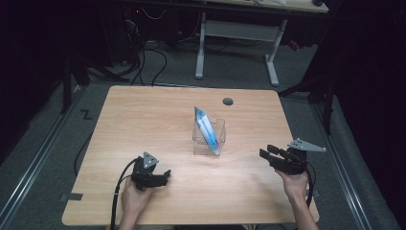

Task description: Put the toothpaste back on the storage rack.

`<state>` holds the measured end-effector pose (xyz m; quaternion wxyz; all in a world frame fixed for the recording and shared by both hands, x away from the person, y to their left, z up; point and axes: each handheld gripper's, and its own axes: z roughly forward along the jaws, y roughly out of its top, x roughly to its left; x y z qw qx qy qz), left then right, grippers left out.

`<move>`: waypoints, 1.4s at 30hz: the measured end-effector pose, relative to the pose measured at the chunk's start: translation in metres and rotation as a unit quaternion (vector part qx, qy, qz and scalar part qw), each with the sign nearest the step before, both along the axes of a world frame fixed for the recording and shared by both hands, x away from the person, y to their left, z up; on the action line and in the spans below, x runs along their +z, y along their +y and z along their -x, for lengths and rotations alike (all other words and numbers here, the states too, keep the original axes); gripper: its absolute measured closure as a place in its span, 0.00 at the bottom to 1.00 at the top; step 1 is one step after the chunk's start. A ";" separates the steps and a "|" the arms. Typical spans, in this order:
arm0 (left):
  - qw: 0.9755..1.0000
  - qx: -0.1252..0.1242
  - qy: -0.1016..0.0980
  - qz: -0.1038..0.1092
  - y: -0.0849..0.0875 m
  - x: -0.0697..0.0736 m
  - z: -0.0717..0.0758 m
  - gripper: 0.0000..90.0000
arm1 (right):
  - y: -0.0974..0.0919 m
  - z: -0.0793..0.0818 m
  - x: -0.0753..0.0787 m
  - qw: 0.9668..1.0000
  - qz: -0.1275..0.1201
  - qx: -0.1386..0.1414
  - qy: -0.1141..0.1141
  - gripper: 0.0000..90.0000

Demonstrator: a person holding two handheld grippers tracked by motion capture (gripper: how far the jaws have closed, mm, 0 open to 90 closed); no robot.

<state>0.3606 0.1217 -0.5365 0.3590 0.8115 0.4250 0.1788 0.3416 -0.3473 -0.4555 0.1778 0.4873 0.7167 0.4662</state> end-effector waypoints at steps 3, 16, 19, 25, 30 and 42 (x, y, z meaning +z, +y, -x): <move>1.000 0.000 0.000 0.000 0.000 0.000 0.000 0.21 | 0.001 0.000 -0.005 1.000 0.003 -0.001 0.006 0.58; 1.000 0.000 0.000 0.000 0.000 0.000 0.000 0.21 | 0.006 -0.001 -0.020 1.000 0.015 -0.004 0.015 0.57; 1.000 0.000 0.000 0.000 0.000 0.000 0.000 0.21 | 0.007 -0.002 -0.025 1.000 0.015 -0.005 0.018 0.56; 1.000 0.000 0.000 0.000 0.000 0.000 0.000 0.21 | 0.012 -0.004 -0.035 0.999 0.033 -0.007 0.024 0.56; 1.000 0.000 0.000 0.000 0.000 0.000 0.000 0.21 | 0.018 -0.005 -0.042 0.999 0.043 -0.007 0.031 0.56; 1.000 0.000 0.000 0.000 0.000 0.000 0.000 0.21 | 0.024 -0.009 -0.058 0.997 0.061 -0.009 0.050 0.54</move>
